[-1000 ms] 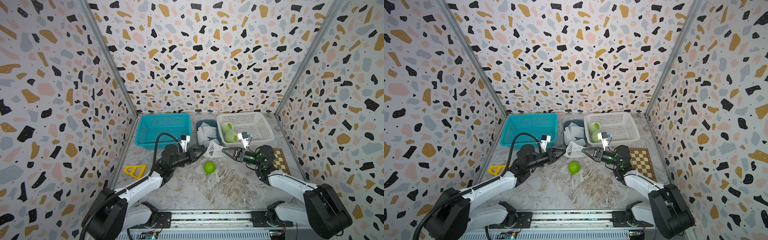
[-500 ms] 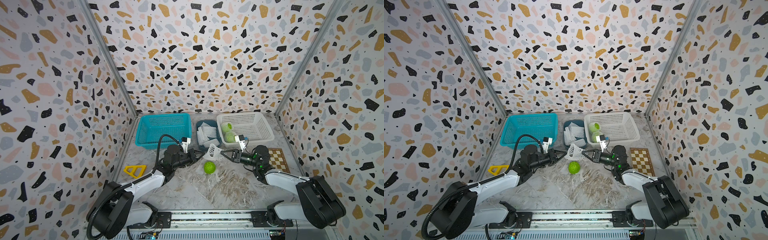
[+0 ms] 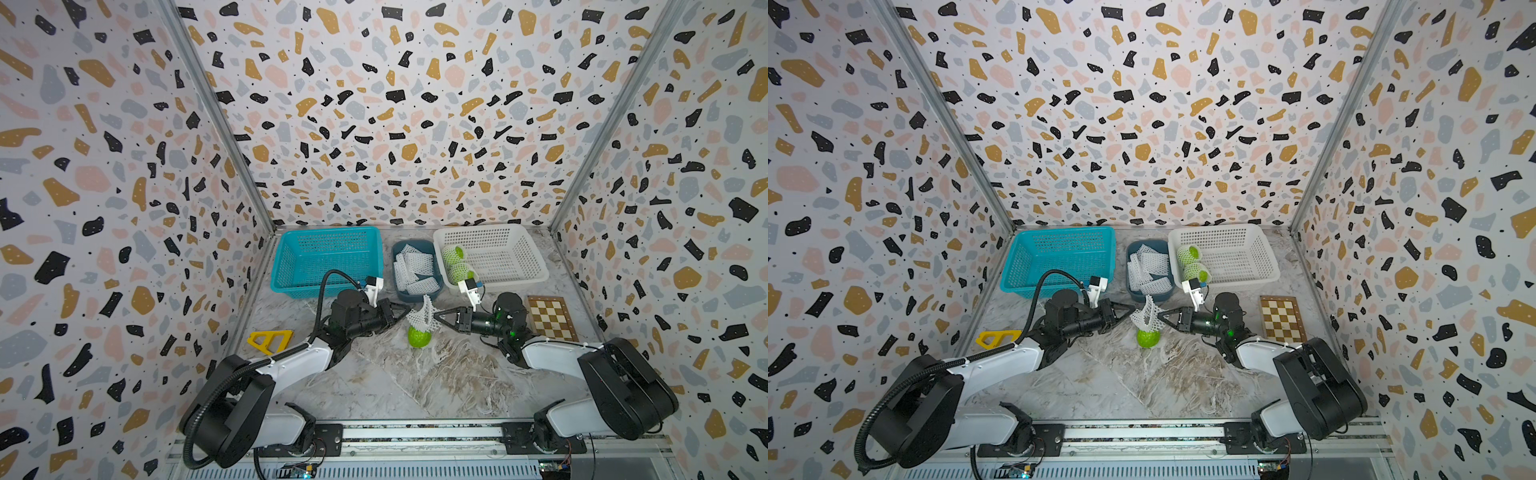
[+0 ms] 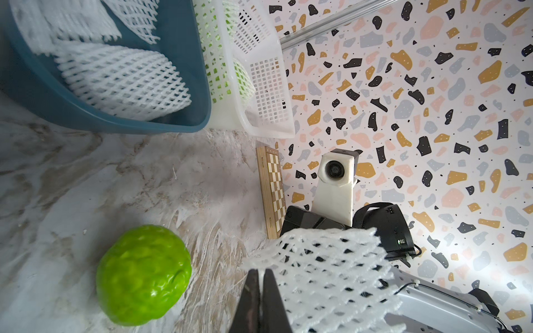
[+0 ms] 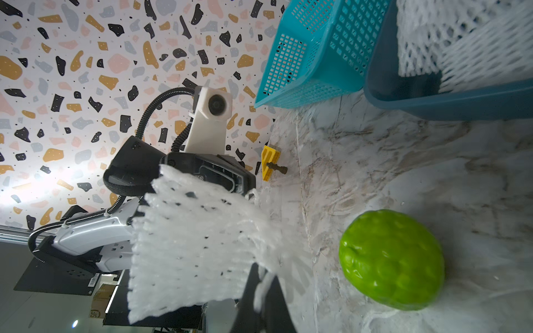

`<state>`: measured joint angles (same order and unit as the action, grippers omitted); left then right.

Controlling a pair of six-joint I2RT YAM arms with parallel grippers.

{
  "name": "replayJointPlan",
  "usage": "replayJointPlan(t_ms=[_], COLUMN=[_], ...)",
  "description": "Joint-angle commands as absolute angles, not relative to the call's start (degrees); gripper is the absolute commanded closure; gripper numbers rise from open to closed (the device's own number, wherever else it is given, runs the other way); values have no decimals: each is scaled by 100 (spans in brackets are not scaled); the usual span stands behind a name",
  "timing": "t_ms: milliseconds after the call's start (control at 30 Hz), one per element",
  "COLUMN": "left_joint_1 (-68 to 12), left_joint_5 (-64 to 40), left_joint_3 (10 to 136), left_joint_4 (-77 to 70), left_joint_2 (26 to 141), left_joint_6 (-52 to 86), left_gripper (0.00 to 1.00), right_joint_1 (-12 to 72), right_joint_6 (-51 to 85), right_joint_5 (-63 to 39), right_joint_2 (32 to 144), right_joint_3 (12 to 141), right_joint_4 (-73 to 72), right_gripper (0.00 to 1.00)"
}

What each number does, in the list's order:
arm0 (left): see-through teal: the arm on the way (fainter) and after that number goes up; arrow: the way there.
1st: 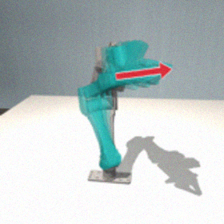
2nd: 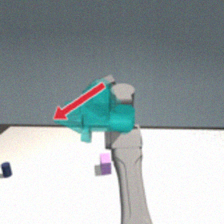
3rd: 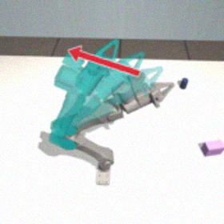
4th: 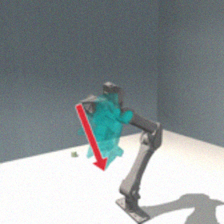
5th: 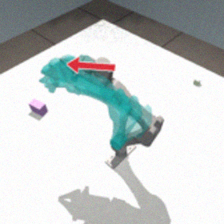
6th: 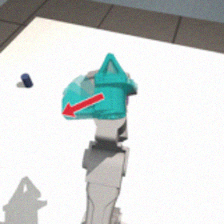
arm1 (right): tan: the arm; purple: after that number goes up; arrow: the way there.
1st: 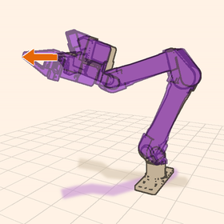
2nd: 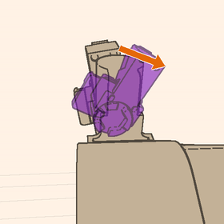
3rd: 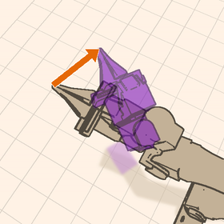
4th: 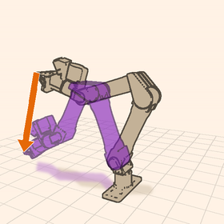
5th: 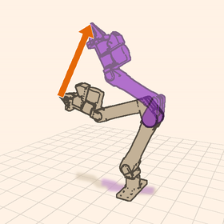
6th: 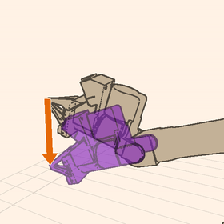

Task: Sleeve custard apples in foam nets
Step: Put on the foam net on the custard apple.

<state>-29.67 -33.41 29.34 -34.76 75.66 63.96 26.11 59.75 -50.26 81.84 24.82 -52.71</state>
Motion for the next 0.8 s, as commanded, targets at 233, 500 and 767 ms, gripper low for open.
replayJointPlan(t_ms=[233,500,767], left_joint_1=[-2938,-2910,-2900], left_joint_5=[-3131,-3004,-2994], left_joint_3=[2771,2681,2648], left_joint_4=[-3667,-3788,-3834], left_joint_2=[7839,8136,8358], left_joint_6=[6301,6413,6390], left_gripper=[100,100,100], right_joint_1=[2571,2508,2511], right_joint_6=[5826,5794,5805], right_joint_5=[-4976,-5023,-5073], right_joint_2=[8426,8761,9018], right_joint_3=[2435,2384,2374], right_joint_4=[-5399,-5484,-5593], right_gripper=[100,100,100])
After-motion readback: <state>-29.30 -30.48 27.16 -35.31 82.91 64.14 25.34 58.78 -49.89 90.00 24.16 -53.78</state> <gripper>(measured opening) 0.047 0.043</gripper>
